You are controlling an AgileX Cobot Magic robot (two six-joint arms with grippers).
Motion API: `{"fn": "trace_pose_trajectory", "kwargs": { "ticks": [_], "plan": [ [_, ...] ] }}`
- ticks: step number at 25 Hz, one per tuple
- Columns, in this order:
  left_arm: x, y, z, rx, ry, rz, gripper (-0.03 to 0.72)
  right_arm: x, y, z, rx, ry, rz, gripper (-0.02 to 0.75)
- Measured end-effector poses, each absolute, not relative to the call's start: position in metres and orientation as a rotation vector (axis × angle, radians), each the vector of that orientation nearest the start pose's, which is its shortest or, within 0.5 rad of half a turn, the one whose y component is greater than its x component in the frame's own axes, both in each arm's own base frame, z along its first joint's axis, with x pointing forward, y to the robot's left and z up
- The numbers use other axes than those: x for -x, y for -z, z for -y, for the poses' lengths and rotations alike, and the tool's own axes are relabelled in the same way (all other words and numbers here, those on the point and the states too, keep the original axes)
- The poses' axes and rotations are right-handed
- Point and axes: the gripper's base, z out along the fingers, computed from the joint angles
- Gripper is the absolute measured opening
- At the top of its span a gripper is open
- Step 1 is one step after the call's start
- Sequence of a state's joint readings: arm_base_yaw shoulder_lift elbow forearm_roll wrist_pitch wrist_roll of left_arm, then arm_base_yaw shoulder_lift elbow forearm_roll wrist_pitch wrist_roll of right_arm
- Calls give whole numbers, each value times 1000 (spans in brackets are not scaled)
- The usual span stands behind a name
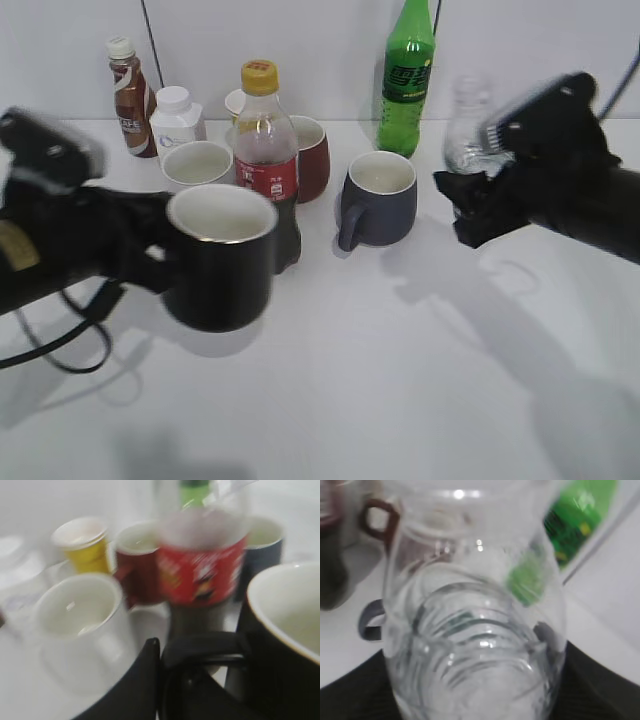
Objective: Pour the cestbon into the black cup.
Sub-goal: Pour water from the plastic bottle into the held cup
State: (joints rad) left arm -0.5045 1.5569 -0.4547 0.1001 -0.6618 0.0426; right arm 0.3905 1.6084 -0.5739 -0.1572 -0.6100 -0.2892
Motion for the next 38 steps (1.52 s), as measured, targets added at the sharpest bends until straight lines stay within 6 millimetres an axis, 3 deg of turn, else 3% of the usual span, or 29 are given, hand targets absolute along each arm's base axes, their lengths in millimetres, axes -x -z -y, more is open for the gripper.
{"fn": "trace_pose_trajectory", "kwargs": {
  "ticks": [6,14,23,28,38],
  "plan": [
    [-242,-190,166,-714,349,-1830,43,-262,-208,-153,1064,115,-1607,505],
    [-241,-203,190,-791,379,-1821,43,-256,-220,-179,1348,303,-1376,505],
    [-241,-204,192,-798,382,-1818,43,-256,-224,-181,1549,522,-1142,505],
    [-241,-205,192,-799,384,-1809,43,-258,-233,-181,1526,639,-1019,505],
    [-237,-206,198,-822,400,-1791,43,-260,-235,-180,1570,750,-940,505]
  ]
}}
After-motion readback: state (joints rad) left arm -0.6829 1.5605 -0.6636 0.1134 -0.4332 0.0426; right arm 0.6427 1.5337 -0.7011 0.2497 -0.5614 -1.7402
